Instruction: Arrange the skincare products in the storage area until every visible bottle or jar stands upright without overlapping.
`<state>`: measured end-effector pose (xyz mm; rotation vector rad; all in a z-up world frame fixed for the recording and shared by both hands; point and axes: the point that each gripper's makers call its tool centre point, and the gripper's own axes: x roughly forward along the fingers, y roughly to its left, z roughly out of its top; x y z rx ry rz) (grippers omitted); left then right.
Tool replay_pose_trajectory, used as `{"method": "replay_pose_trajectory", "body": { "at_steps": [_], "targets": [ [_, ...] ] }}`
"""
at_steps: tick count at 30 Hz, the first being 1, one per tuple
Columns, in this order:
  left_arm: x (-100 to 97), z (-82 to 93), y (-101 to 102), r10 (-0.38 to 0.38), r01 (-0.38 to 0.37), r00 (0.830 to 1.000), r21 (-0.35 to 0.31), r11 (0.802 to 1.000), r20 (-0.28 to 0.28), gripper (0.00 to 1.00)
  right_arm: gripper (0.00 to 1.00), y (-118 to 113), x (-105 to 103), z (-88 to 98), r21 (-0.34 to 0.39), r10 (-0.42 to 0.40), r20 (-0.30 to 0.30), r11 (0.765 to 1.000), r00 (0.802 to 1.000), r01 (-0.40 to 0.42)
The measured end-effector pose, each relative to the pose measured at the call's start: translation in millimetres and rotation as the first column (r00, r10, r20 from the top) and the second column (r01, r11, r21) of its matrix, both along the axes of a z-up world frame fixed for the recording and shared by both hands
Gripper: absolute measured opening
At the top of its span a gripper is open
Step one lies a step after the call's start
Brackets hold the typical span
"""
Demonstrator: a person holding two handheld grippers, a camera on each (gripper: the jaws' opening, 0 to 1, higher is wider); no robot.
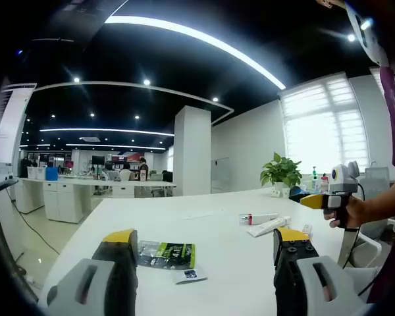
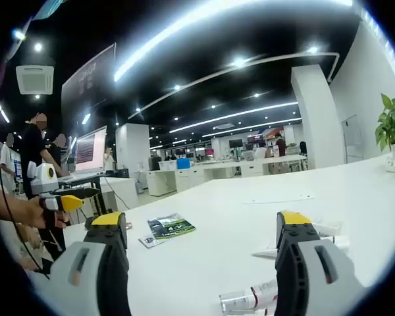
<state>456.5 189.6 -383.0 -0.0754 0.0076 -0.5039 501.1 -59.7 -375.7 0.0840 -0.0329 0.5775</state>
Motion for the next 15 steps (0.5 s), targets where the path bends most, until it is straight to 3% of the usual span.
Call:
{"method": "replay_pose_trajectory", "body": {
  "at_steps": [15],
  "targets": [
    [-1.0,-1.5,1.2,-0.003,0.004,1.0,0.001,1.0,-0.011,0.86,0.92,4.3,-0.1,-1.9,0.006,0.011,-0.007,1.0,1.0,-0.011]
  ]
}}
